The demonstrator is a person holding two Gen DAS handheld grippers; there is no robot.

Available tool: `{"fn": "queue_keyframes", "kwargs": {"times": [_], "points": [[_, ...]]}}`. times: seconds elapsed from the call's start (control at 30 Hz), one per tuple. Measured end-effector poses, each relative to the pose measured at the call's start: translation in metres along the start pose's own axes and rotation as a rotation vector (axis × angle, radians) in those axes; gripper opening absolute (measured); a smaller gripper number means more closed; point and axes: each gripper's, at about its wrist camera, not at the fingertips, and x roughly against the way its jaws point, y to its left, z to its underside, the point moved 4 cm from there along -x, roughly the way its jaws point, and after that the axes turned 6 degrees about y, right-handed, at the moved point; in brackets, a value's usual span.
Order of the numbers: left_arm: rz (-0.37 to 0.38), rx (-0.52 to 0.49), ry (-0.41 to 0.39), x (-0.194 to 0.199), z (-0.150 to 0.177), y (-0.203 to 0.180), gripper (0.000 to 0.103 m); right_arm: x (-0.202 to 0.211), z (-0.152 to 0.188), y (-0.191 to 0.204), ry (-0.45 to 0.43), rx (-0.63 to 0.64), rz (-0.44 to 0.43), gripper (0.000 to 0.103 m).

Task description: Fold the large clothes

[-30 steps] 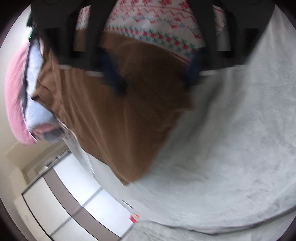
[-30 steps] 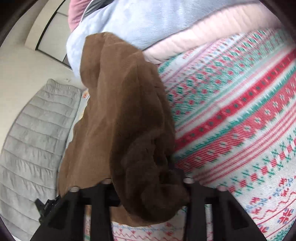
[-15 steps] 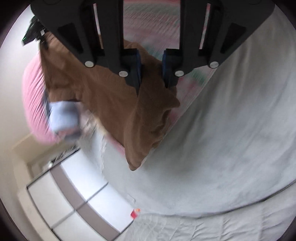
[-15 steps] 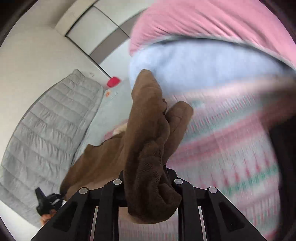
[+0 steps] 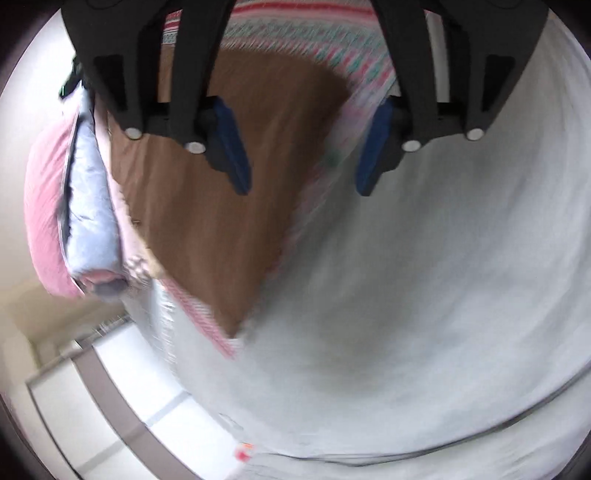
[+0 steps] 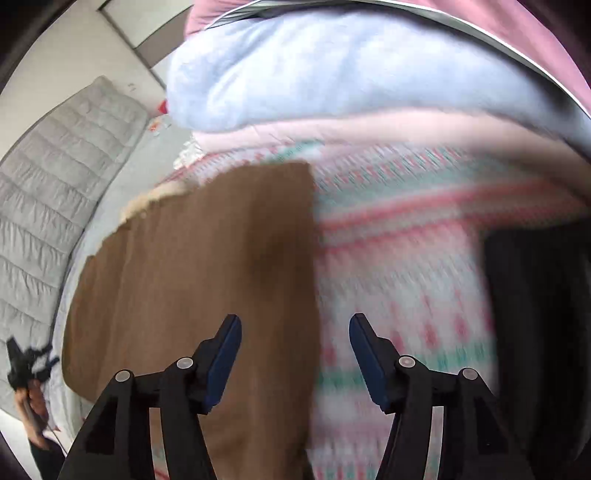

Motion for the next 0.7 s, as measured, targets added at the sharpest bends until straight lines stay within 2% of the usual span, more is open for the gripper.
{"fn": "queue_keyframes", "kwargs": {"times": [0.07,0.13,0.2,0.3,0.33,0.37,0.4,0.43,0.5,0.53,0.63,0.7], "points": [[0.025,-0.08,0.034,-0.027,-0.032,-0.023,0.068,-0.021,-0.028,0.002,0.005,-0.006,0.026,0.062],[-0.012,-0.098,0.039,-0.051,-0.055,-0.035,0.068,-0.046,-0.056,0.005,0.019,-0.039,0.003,0.062],[-0.031,-0.122,0.053,-0.082,-0.076,-0.045,0.068,-0.069,-0.063,-0.006,0.04,-0.102,-0.044,0.062],[-0.054,-0.173,0.111,-0.117,-0.086,-0.049,0.067,-0.095,-0.072,-0.015,0.052,-0.208,-0.101,0.061],[-0.054,-0.182,0.107,-0.125,-0.086,-0.051,0.063,-0.098,-0.07,-0.015,0.033,-0.212,-0.115,0.052],[-0.043,-0.177,0.091,-0.125,-0.091,-0.055,0.039,-0.098,-0.075,-0.01,-0.001,-0.194,-0.126,0.025],[-0.034,-0.169,0.078,-0.125,-0.092,-0.058,0.031,-0.094,-0.076,-0.003,-0.028,-0.165,-0.135,0.01],[-0.045,-0.18,0.061,-0.122,-0.093,-0.062,0.027,-0.09,-0.079,0.001,-0.042,-0.146,-0.129,0.008],[-0.073,-0.216,0.021,-0.111,-0.095,-0.069,0.011,-0.071,-0.087,0.017,-0.096,-0.053,-0.053,0.006],[-0.066,-0.217,-0.011,-0.103,-0.097,-0.069,0.011,-0.06,-0.091,0.022,-0.12,-0.029,-0.032,0.006],[0.017,-0.216,-0.135,-0.066,-0.105,-0.088,0.01,-0.017,-0.103,0.048,-0.222,0.037,-0.018,0.005],[0.018,-0.221,-0.195,-0.051,-0.107,-0.1,0.01,0.006,-0.112,0.066,-0.289,0.075,0.008,0.005]]}}
